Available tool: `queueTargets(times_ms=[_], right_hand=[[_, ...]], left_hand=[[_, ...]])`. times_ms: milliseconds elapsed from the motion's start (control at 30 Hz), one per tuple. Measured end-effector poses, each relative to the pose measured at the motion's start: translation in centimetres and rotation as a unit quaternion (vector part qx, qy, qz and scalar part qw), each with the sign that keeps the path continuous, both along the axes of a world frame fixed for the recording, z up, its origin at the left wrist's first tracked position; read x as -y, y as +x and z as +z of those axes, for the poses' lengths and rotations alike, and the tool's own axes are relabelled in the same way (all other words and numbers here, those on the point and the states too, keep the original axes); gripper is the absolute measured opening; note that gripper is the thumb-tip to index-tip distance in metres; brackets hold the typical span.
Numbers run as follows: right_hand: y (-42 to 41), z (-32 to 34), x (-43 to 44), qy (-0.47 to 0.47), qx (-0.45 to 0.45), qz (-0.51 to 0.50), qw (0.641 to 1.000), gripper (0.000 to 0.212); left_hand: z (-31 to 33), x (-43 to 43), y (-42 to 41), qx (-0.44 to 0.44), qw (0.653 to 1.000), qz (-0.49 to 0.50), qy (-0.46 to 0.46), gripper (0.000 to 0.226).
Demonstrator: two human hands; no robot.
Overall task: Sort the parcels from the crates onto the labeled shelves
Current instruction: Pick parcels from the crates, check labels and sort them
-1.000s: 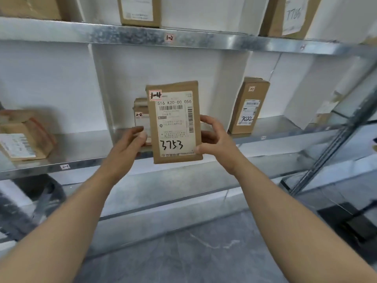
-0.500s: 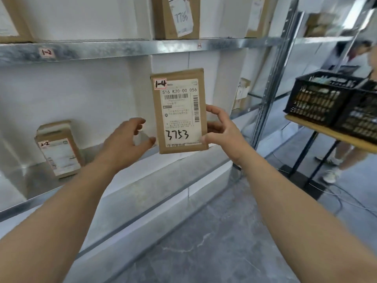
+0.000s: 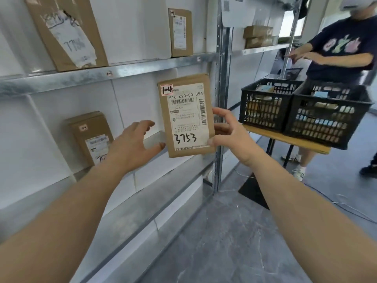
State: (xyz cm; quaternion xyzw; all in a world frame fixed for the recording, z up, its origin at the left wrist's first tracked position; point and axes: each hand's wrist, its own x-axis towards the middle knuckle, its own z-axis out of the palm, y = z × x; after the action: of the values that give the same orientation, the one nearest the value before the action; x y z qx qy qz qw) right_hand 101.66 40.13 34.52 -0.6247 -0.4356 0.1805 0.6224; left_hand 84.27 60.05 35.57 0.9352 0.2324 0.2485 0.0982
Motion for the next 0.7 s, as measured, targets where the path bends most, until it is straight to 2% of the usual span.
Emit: queueTargets(times_ms=[200,333,500,700], right_hand=[[8.5,1.1,2.3,0.027,0.009,-0.015,0.999,0.072],[13.1,1.8,2.4,0.033,0.020,-0.030,0.999,0.077],[18.8,2.5,1.3,0.058,0.013,-0.030,0.998,0.071],[26.9,2.9,-1.3,0.078,0.017,-0.042,0.996,0.073]], left_hand=[[1.8,1.7,9.2,0.004,0.999,-0.024,0.029,0.070],[3.3,1.6,14.0,-0.004,0.998,-0.028,0.059,0.066],[5.2,0.1,19.7,-0.008,0.995,-0.023,0.096,0.066],[6.4,-2.8,28.1,-0.003,0.993,-0.039,0.108,0.069]])
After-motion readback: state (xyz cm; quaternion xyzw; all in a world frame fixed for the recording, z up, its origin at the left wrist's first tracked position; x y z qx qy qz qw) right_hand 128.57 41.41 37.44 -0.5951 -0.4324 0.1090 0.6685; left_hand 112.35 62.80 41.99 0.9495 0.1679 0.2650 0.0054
